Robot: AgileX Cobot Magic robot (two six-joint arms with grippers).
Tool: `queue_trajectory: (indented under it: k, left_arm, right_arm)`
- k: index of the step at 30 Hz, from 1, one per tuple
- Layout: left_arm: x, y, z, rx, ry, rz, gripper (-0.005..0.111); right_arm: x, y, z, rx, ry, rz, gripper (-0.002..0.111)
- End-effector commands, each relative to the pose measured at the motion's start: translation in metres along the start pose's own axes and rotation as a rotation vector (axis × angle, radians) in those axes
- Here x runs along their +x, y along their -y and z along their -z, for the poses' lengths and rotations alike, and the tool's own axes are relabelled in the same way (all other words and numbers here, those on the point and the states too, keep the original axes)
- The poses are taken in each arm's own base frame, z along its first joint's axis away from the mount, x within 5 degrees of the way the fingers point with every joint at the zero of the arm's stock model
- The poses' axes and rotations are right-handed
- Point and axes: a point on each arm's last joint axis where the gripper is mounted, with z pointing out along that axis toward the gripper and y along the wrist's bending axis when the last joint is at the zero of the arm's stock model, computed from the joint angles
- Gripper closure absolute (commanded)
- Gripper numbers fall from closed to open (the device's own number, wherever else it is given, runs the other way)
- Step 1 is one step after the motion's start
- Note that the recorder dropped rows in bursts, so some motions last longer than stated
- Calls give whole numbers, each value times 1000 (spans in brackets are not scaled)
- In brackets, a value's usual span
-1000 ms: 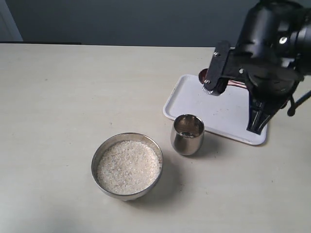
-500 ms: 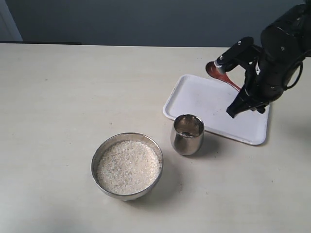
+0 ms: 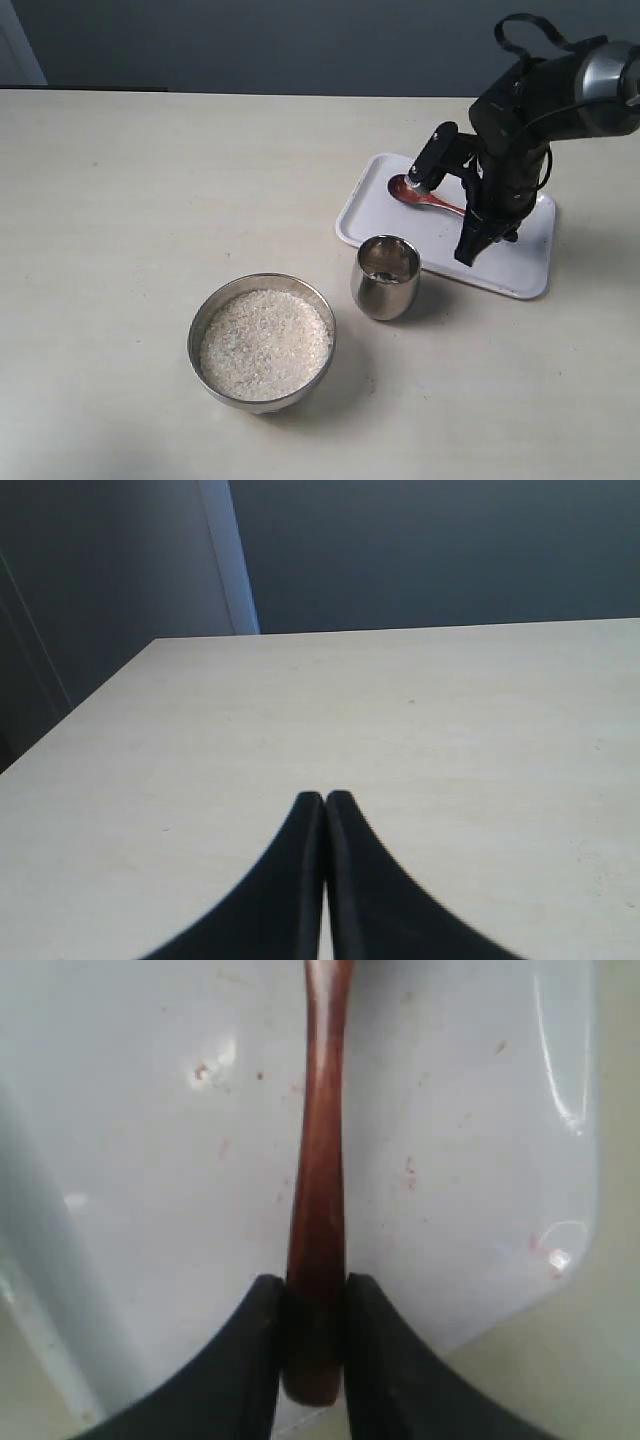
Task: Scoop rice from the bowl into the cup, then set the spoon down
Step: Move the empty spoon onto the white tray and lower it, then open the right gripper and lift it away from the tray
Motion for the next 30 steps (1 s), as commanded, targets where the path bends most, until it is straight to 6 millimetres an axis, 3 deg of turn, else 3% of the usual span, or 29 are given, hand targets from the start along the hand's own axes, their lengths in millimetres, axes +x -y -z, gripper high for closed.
queue_trajectory:
  k: [1, 6, 13, 18, 21, 24, 27, 29, 30]
  left_arm:
    - [-2, 0, 1, 1, 16, 1, 106]
    - [-2, 0, 1, 0, 16, 4, 106]
    - [-2, 0, 1, 0, 16, 4, 106]
    - [-2, 0, 1, 0, 16, 4, 106]
    - [-2, 0, 1, 0, 16, 4, 106]
    - [-2, 0, 1, 0, 16, 4, 106]
    - [-2, 0, 1, 0, 16, 4, 106]
    - [-2, 0, 1, 0, 16, 4, 106]
    - [-2, 0, 1, 0, 16, 4, 106]
  right_arm:
    - [1, 2, -15, 27, -52, 75, 109]
    - [1, -1, -22, 16, -67, 82, 107]
    - [3, -1, -24, 17, -85, 69, 71]
    - [13, 12, -13, 142, -187, -28, 68]
    - [16, 24, 13, 214, -138, -76, 69]
    - [21, 35, 58, 253, -6, -214, 70]
    - [33, 40, 113, 251, 169, -399, 88]
    - [48, 41, 158, 241, 320, -502, 109]
    - [54, 40, 176, 228, 386, -544, 108]
